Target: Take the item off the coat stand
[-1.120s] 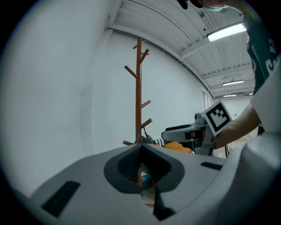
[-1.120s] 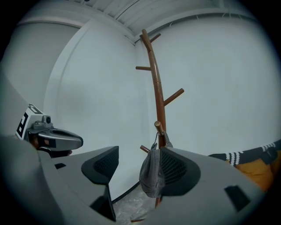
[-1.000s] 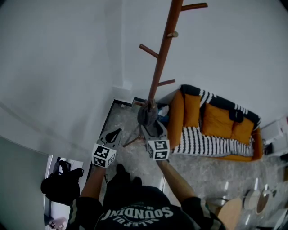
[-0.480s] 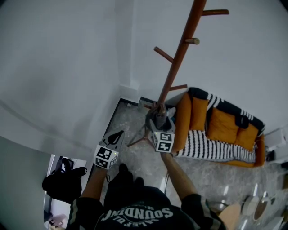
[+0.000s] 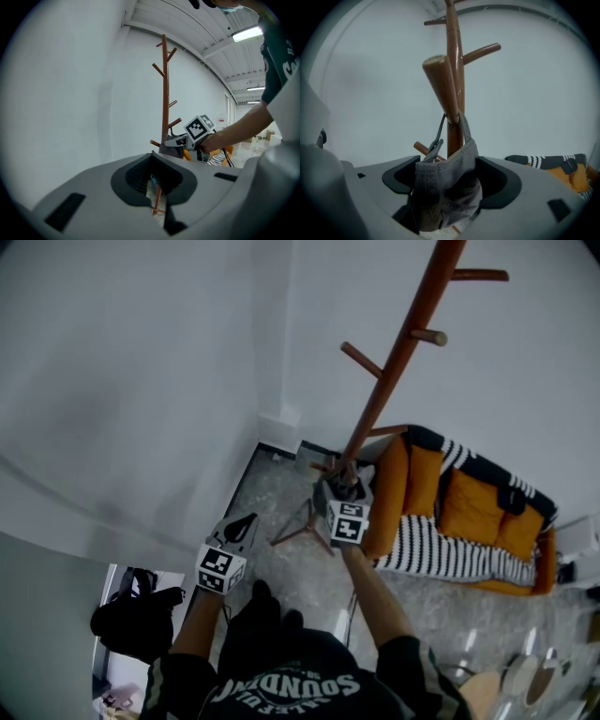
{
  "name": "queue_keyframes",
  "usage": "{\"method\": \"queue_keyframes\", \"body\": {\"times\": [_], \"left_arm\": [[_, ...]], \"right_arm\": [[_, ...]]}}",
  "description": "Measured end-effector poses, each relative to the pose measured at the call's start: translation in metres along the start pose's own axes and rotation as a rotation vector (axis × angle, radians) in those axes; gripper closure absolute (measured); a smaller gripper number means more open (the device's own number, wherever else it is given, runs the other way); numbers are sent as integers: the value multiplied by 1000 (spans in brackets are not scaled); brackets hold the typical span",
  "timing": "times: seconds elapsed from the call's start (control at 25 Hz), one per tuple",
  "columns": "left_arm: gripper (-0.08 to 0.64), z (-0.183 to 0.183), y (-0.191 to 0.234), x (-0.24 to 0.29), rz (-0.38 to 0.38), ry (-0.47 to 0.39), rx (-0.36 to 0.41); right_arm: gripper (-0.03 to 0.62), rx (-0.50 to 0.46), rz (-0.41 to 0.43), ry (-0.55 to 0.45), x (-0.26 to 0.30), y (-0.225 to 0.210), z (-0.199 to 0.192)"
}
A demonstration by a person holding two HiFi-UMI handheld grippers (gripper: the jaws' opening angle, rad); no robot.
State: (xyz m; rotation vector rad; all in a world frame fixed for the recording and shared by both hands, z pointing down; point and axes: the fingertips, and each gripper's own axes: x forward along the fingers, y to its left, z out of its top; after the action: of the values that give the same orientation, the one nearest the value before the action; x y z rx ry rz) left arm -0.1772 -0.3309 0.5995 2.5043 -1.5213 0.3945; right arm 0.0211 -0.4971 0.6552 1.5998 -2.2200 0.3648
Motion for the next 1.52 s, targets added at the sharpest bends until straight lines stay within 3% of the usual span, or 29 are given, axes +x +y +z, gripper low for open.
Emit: {"method": "queue_keyframes", "body": {"times": [0.36, 0.4, 0.48, 0.68, 1.52], "left_arm": [[560, -4, 8, 3, -5, 13, -19], [560, -4, 8, 4, -7, 13, -18], [560, -3, 8, 4, -10, 12, -16], [560, -2, 6, 6, -16, 11, -12], [559, 10, -23, -7, -14, -21, -1]], "right_arm": [[256, -3, 11, 55, 7, 3, -6], [285, -8, 8, 55, 7, 2, -6], [409, -23, 5, 54, 5, 1, -5], [497, -41, 5, 69, 0, -1, -5], [537, -146, 61, 7, -42, 6, 13]]}}
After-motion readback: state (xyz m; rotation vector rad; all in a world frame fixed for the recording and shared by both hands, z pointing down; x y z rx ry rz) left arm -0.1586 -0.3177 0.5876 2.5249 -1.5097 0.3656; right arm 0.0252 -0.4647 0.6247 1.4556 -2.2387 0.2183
